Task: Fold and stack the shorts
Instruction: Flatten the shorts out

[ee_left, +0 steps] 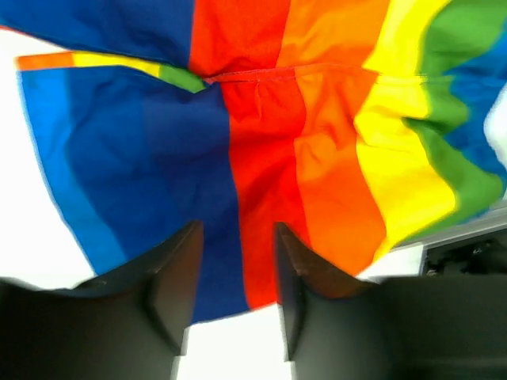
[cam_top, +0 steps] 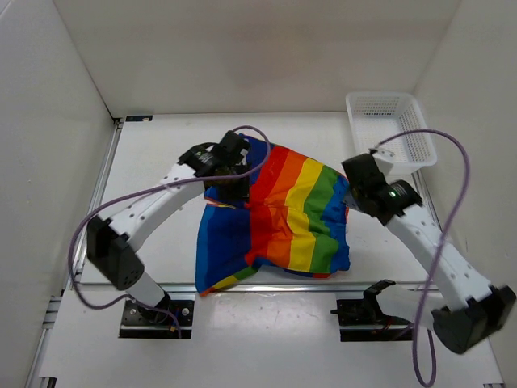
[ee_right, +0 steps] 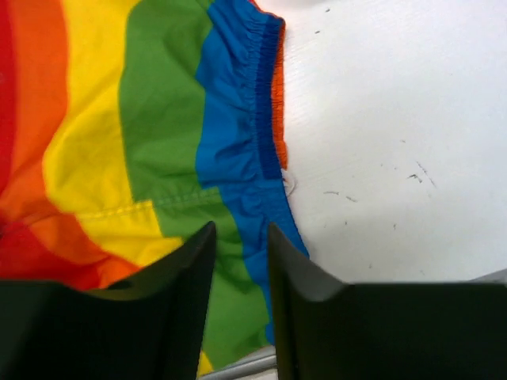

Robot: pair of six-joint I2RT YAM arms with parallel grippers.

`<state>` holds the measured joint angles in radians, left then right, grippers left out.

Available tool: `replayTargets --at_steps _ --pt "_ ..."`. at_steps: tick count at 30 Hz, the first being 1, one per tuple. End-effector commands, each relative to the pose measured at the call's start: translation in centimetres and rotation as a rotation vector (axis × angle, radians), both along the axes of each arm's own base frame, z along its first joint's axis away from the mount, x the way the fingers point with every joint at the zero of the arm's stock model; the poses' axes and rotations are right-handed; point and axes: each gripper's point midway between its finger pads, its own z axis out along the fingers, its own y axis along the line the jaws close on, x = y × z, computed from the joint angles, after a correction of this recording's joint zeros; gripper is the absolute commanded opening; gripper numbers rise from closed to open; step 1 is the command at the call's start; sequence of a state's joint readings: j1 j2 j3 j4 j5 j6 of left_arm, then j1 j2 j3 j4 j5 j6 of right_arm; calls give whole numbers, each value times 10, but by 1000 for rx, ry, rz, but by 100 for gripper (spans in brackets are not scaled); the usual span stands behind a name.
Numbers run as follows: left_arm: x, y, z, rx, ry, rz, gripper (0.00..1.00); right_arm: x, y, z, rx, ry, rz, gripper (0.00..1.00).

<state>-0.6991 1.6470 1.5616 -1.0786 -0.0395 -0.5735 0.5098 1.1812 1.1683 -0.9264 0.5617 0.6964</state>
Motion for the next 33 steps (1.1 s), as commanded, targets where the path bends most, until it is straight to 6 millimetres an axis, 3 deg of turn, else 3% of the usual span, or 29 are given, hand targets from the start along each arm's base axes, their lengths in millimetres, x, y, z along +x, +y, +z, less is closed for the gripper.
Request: replayTargets --at_steps 1,2,3,4,5,8,9,10,11,15,19,21,22,23,26,27,28,29,31,32,33 --pt "-22 37 46 -41 -114 85 50 -41 -2 11 177 -47 -13 32" --pt "-39 46 22 -24 -47 118 47 -51 2 5 224 -34 -2 30" --pt "-49 49 16 -41 -25 130 47 -65 5 6 293 -50 11 30" --pt "-63 53 18 -86 -22 139 47 -81 7 -19 334 21 -14 30" --pt "-86 57 -7 -96 74 171 59 -97 19 -23 427 45 19 44" --pt "-124 60 -31 -193 173 216 79 -134 22 -70 506 200 -41 63" --pt "-132 55 -33 -240 202 214 90 -148 26 -87 554 248 -58 71" --pt "-143 55 -38 -248 231 208 94 -148 26 -84 567 228 -50 71" --pt "-153 55 -47 -262 255 209 97 -155 33 -94 621 254 -57 71" --pt "-173 46 -65 -253 327 148 98 -157 44 -113 674 294 -56 74" --pt "-176 41 -84 -191 350 124 98 -152 50 -136 656 352 -59 76" --pt "-172 37 -96 -173 355 109 98 -150 52 -145 643 374 -68 72" --pt "-174 39 -107 -141 381 117 96 -145 54 -147 651 362 -63 68" --pt "-172 41 -113 -116 379 118 92 -142 53 -148 639 351 -70 56" --pt "-160 45 -121 -67 351 123 62 -126 47 -142 592 299 -85 33" --pt "-154 45 -120 -67 333 129 50 -121 44 -141 568 287 -86 21" --pt "-148 47 -120 -61 323 136 24 -113 39 -138 532 256 -97 16" --pt "-141 47 -116 -70 310 140 13 -101 40 -124 518 215 -80 11" --pt "-113 53 -105 -72 256 157 10 -86 35 -118 461 201 -87 1" --pt "-100 57 -99 -63 227 169 10 -63 35 -94 436 124 -61 1" --pt "-71 62 -81 -62 176 192 10 -49 35 -92 396 134 -52 1"
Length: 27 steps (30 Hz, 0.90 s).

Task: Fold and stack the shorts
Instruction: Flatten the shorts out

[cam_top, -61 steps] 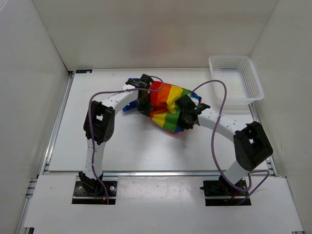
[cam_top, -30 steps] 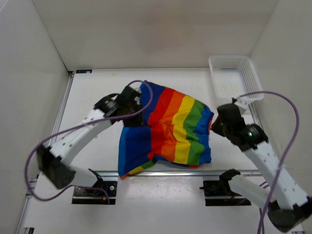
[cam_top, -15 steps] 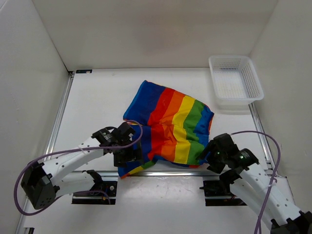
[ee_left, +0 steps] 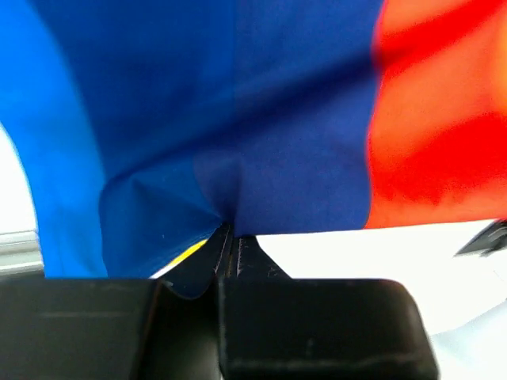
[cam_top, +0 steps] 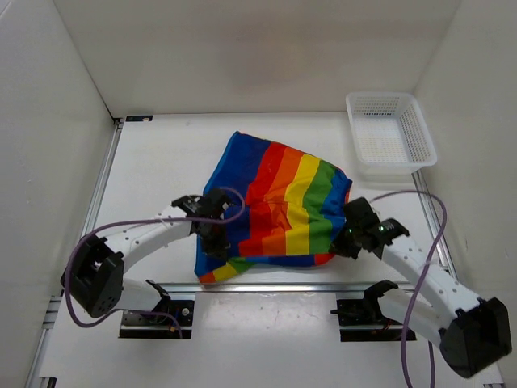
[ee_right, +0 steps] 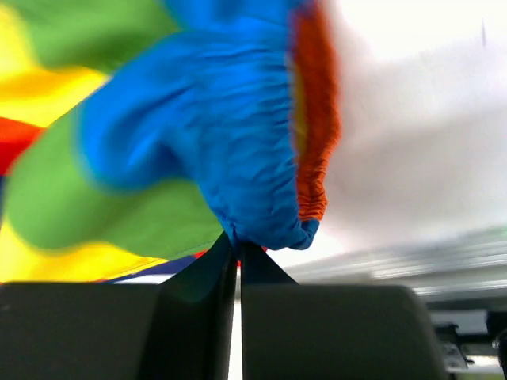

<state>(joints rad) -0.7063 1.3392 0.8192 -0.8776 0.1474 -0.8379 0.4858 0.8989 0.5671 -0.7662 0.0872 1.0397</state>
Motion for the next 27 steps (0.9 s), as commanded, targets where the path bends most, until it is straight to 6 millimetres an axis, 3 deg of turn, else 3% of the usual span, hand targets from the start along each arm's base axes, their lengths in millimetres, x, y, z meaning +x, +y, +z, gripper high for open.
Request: replayTargets --at_steps 1,2,3,4,5,6,7,8,9,10,11,12,13,14,15,16,17,18,19,20,21,22,23,24,27 --pt "83 8 47 15 -227 30 10 82 -6 55 -101 -227 0 1" --pt "101 10 60 21 -267 40 10 115 -2 97 -96 -321 -6 1" --pt "120 14 72 32 -299 55 10 138 -1 102 -139 -324 38 1" --pt "155 19 101 44 -354 75 10 159 -3 121 -133 -357 39 1" --pt "171 21 117 55 -381 84 10 177 1 144 -126 -404 56 1" --pt "185 25 134 71 -408 95 10 202 7 188 -133 -479 87 1" --pt "214 24 177 52 -501 125 10 212 6 211 -135 -517 85 1" --pt "214 30 192 80 -509 125 10 217 7 233 -136 -561 95 1" --pt "219 33 214 62 -552 145 10 221 7 267 -132 -637 102 1" --pt "225 38 229 54 -584 157 10 217 10 276 -130 -657 117 1" --pt "225 36 256 15 -645 163 10 208 7 290 -120 -696 110 1" --pt "223 40 263 3 -657 171 10 202 5 296 -115 -713 107 1" --pt "219 41 271 -6 -677 174 10 193 1 280 -129 -683 120 1" --pt "206 45 268 -14 -674 170 10 175 -1 286 -119 -709 126 1" --pt "199 47 265 -20 -672 181 10 166 -7 276 -135 -698 117 1" --pt "195 46 262 -40 -678 186 10 152 -9 239 -152 -623 141 1" --pt "175 51 243 -45 -645 195 10 132 -14 237 -153 -648 141 1" --pt "163 46 234 -76 -627 179 10 120 -15 222 -155 -628 157 1" --pt "153 46 224 -93 -621 170 10 111 -23 205 -181 -607 146 8" --pt "147 40 218 -133 -636 160 30 94 -34 172 -206 -558 133 24" --pt "121 40 188 -151 -569 147 54 84 -40 156 -223 -520 120 61" --pt "112 41 175 -156 -540 153 78 76 -44 143 -234 -489 126 71" --pt "103 42 162 -154 -508 157 95 64 -48 126 -235 -442 116 79" --pt "94 46 140 -129 -460 155 100 61 -51 118 -240 -415 104 84" --pt "89 59 129 -86 -434 184 100 54 -48 109 -220 -373 107 86"
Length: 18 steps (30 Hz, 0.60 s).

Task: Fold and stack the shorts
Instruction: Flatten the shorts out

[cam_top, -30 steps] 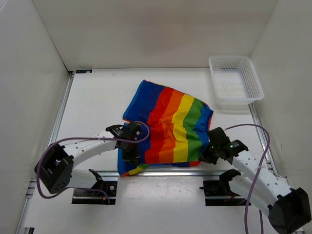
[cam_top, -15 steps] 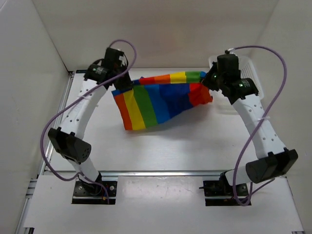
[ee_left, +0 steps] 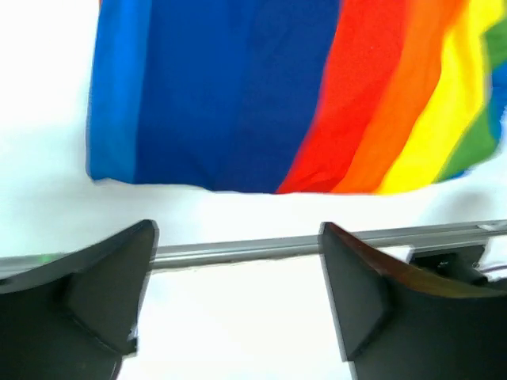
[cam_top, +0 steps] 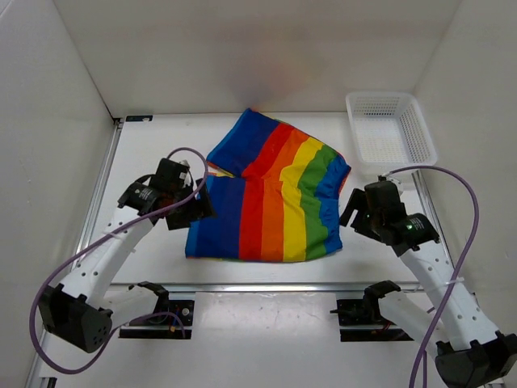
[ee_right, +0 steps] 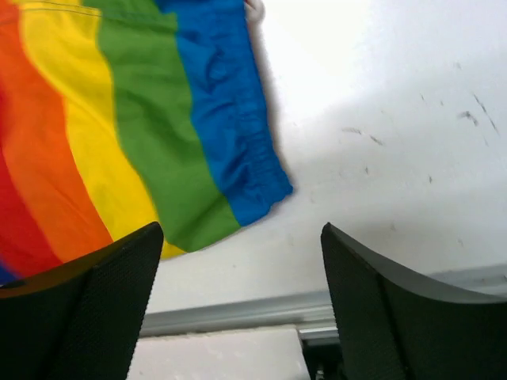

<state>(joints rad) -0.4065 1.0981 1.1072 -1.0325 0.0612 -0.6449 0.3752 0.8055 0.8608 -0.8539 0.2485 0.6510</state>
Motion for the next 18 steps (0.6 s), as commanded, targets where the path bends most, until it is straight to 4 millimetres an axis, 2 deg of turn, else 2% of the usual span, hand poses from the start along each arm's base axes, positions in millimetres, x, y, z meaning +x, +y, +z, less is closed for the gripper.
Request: replayTargets --at_steps 1,3,4,6,7,8,9,10,11,13,15,18 --pt "4 5 -7 1 5 45 90 0 -3 1 -1 10 -29 83" --pt "0 9 -15 18 32 61 74 -3 3 -6 18 66 -21 73" --pt "-5 8 -26 19 74 69 59 -4 7 -8 36 85 -22 69" --pt "-13 11 -41 27 121 90 57 -15 15 -26 81 154 -22 69" --pt "-23 14 -59 37 178 117 60 -17 16 -32 101 175 -28 69" --pt "-29 16 -66 37 199 134 67 -23 19 -40 119 206 -27 69" --pt "-34 17 -73 35 214 151 82 -28 22 -50 158 215 -45 70" --pt "-38 15 -81 18 239 161 86 -31 24 -56 189 226 -50 72" --pt "-50 8 -95 -23 302 166 91 -36 31 -60 240 245 -40 74" --pt "-54 4 -109 -75 334 224 96 -43 38 -76 307 259 -56 76" --pt "-52 1 -116 -107 350 253 96 -46 43 -86 357 275 -72 77" --pt "-43 7 -130 -95 366 316 96 -45 44 -101 401 277 -121 77"
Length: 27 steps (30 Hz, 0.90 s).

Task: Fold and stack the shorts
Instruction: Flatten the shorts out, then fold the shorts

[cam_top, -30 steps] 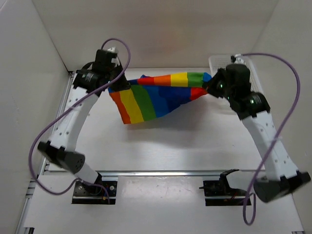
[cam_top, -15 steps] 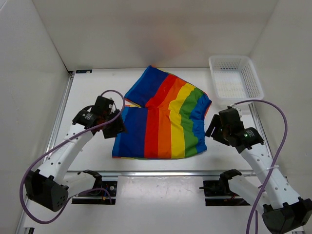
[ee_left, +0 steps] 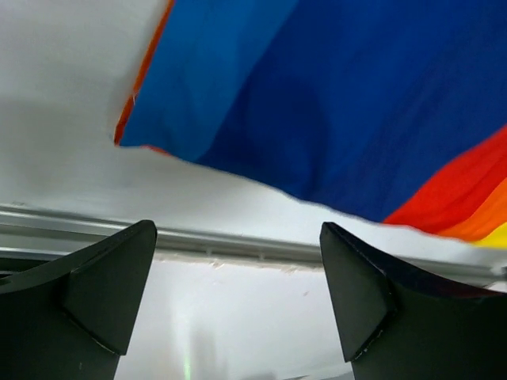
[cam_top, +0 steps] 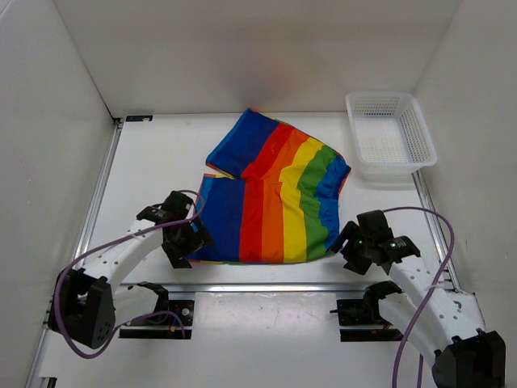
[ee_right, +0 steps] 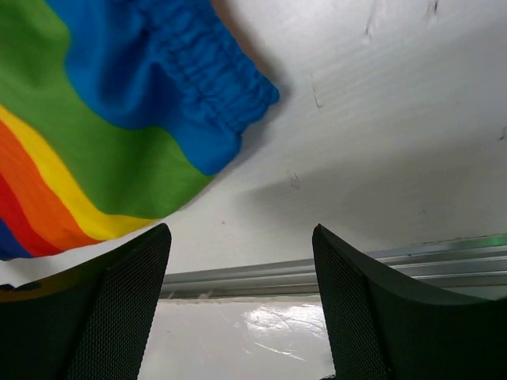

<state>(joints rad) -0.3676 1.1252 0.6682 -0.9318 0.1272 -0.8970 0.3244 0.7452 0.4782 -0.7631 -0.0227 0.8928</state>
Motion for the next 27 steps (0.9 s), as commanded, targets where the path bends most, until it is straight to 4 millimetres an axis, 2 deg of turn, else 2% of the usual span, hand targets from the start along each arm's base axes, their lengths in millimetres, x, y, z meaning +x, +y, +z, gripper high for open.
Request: replayTargets --at_steps 1,5,7,11,13,15,17,18,19,20,21,22,23,24,25,26,27 --pt "27 -8 -1 -60 -45 99 96 17 19 1 131 -47 -58 75" --pt "37 6 -22 -7 3 140 96 32 20 -5 145 -67 -87 73" --pt "40 6 -30 -12 8 123 96 40 18 -10 133 -63 -104 70" --pt "43 8 -43 -10 49 142 89 55 15 -21 117 -62 -108 64" --pt "49 7 -41 -11 40 133 83 57 14 -29 107 -32 -119 57" --pt "50 7 -43 -7 52 133 71 60 13 -32 96 -38 -115 52" --pt "50 8 -43 2 49 135 57 61 13 -34 94 -33 -116 40" --pt "53 9 -43 10 46 137 33 62 8 -36 76 -31 -120 34" --pt "54 11 -43 10 46 146 23 65 6 -34 60 -47 -119 28" --pt "59 10 -42 11 38 132 15 69 5 -32 55 -58 -124 15" --pt "62 8 -39 1 28 119 10 70 5 -26 48 -58 -113 9" --pt "67 9 -35 -11 17 119 10 74 1 -22 33 -68 -114 4" --pt "81 9 -23 -29 -30 106 10 78 -1 -17 15 -79 -114 0" --pt "86 10 -15 -32 -44 115 10 82 -3 -10 0 -90 -111 0" --pt "92 9 -5 -33 -68 96 10 92 -4 8 -21 -122 -92 0" --pt "116 9 25 -46 -159 83 10 99 -6 22 -35 -157 -85 0" --pt "119 15 37 -12 -163 79 10 105 -9 34 -58 -183 -82 0"
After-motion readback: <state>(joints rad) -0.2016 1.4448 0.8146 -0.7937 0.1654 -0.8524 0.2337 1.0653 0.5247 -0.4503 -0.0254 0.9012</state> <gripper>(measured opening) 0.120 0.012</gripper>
